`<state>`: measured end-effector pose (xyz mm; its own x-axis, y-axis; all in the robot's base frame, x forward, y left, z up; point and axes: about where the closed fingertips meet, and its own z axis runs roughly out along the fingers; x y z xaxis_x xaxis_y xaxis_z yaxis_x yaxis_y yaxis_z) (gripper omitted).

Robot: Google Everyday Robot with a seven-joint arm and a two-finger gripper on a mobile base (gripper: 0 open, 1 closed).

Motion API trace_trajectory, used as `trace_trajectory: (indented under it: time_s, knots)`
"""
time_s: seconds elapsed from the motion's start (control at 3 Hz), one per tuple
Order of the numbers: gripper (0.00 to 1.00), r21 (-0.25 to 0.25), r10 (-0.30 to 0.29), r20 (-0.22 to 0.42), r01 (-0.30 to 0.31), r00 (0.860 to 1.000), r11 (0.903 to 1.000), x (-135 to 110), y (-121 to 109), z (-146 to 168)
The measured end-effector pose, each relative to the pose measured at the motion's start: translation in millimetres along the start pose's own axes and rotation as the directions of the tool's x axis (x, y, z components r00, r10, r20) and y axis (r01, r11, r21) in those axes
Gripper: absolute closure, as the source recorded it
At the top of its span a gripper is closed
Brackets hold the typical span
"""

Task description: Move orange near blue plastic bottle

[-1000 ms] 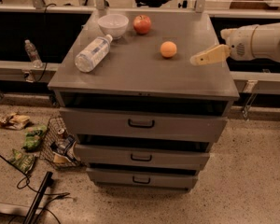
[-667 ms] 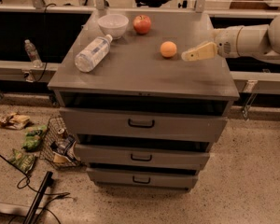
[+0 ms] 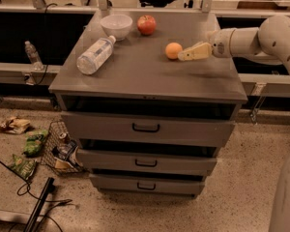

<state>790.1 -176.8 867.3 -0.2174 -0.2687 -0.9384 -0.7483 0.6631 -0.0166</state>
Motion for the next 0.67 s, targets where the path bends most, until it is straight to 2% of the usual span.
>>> trace_trajectory:
  time_s: [0.67]
  knots:
    - [0.0,-0.075,0.007,0.008,-0.007,1.0,0.9972,-3,10,44]
